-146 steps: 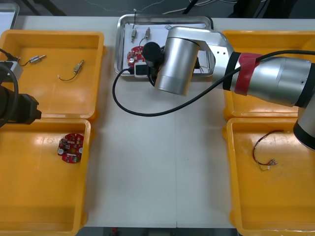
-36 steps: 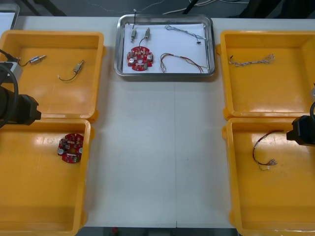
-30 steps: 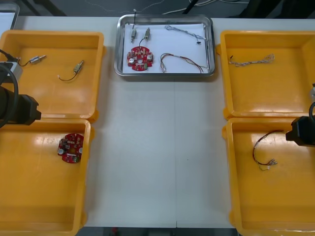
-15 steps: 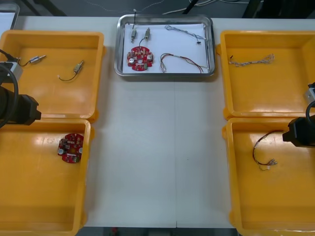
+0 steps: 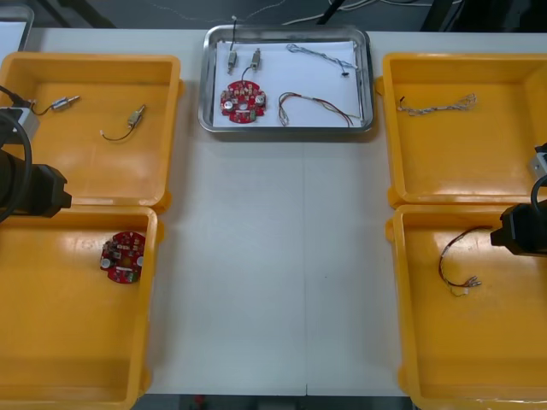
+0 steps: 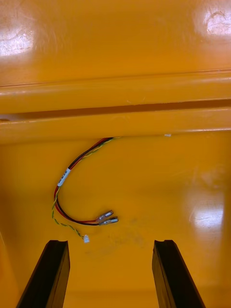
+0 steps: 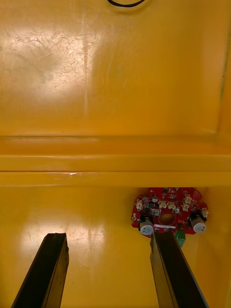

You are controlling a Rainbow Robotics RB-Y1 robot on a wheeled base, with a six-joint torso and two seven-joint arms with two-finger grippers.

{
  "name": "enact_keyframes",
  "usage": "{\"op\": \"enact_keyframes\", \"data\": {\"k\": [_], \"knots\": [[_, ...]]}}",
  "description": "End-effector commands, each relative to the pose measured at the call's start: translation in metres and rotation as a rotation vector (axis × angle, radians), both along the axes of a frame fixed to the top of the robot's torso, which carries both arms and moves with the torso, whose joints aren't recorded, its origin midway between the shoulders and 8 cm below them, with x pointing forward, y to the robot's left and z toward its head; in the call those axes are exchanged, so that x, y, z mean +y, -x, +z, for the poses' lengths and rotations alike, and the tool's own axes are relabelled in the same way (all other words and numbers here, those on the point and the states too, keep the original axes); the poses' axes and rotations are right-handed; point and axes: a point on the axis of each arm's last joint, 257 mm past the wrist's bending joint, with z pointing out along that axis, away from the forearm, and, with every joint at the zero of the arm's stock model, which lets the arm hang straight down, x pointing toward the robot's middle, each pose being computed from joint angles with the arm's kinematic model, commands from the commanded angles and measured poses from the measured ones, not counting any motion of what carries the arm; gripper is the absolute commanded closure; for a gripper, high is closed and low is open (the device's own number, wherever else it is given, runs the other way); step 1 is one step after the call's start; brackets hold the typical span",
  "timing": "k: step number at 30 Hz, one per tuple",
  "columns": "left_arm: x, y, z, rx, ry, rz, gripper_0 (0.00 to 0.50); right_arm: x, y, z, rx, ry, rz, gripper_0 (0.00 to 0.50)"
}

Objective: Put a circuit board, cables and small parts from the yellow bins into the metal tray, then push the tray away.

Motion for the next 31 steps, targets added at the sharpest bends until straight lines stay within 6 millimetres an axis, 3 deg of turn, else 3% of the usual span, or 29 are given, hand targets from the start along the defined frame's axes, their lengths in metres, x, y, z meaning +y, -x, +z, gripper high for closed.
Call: {"op": "enact_keyframes", "data": {"k": [1,31], "knots": [[0.0160,0.0013,0.0150,-0.029,-0.051,0.005,0.000,0.0001,-0.0021,0.0091,-0.039,0.012,0.024,0.000],[0.0160,0.0013,0.0150,-0.029,-0.051,0.005,0.000,0.0001,-0.0021,0.0091,-0.039,0.012,0.024,0.000]]}}
